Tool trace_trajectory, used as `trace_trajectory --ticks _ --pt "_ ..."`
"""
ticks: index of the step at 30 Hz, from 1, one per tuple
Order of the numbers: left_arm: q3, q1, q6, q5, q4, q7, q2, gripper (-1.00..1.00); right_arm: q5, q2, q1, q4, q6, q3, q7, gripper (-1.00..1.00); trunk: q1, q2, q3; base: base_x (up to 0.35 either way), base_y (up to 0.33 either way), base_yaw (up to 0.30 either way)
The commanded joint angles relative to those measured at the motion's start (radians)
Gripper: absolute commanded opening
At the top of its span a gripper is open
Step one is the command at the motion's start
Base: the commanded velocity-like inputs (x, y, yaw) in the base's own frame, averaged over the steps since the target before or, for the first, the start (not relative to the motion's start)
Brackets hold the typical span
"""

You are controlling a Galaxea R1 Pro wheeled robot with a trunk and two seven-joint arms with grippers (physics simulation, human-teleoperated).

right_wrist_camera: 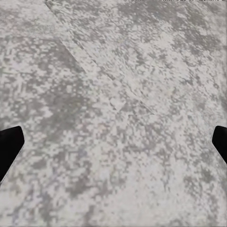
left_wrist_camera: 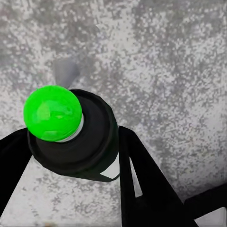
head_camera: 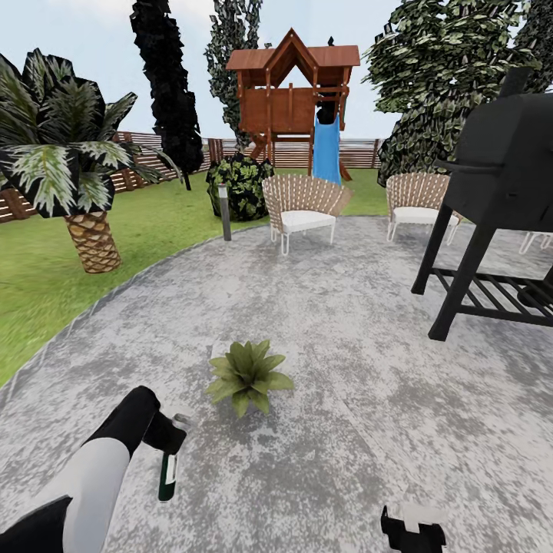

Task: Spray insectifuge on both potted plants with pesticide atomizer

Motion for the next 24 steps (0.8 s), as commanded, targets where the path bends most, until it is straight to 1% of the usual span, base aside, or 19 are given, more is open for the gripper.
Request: trace_trajectory --ticks 1,5,10,16,17,18,24 --pt "0.005 -0.001 0.007 -0.007 -0.005 -0.007 -0.001 -1.0 0.011 0.0 -0.001 0.001 -0.003 -0.009 -0.003 1.0 0.0 0.0 -0.001 0.219 0.0 0.0" --pt "0.004 0.003 0.016 -0.006 -0.032 -0.008 -0.003 -1.0 0.011 0.0 -0.001 0.001 -0.003 -0.011 -0.002 1.0 0.0 0.0 -0.001 0.292 0.0 0.0" --pt "0.003 0.015 0.016 -0.005 -0.039 -0.008 -0.004 -1.0 0.014 -0.001 -0.001 0.003 -0.003 -0.009 -0.001 1.0 0.0 0.0 -0.001 0.307 -0.055 0.0" --pt "0.003 0.016 0.017 -0.003 -0.039 -0.008 -0.005 -1.0 0.014 -0.001 -0.001 0.003 -0.003 -0.009 -0.001 1.0 0.0 0.0 -0.001 0.046 -0.02 0.0" --pt "0.004 0.017 0.016 0.0 -0.036 -0.008 -0.009 -1.0 0.014 -0.001 -0.001 0.003 -0.003 -0.009 -0.001 1.0 0.0 0.0 -0.001 0.0 0.0 0.0" --pt "0.001 0.016 0.016 -0.005 -0.039 -0.008 -0.094 -1.0 0.014 -0.003 -0.001 0.003 -0.003 -0.009 -0.001 1.0 0.0 0.0 -0.001 0.0 0.0 -0.008" --pt "0.0 0.016 0.015 -0.005 -0.039 -0.008 -0.092 -1.0 0.014 -0.003 -0.001 0.003 -0.003 -0.009 -0.001 1.0 0.0 0.0 -0.001 -0.058 0.0 -0.005"
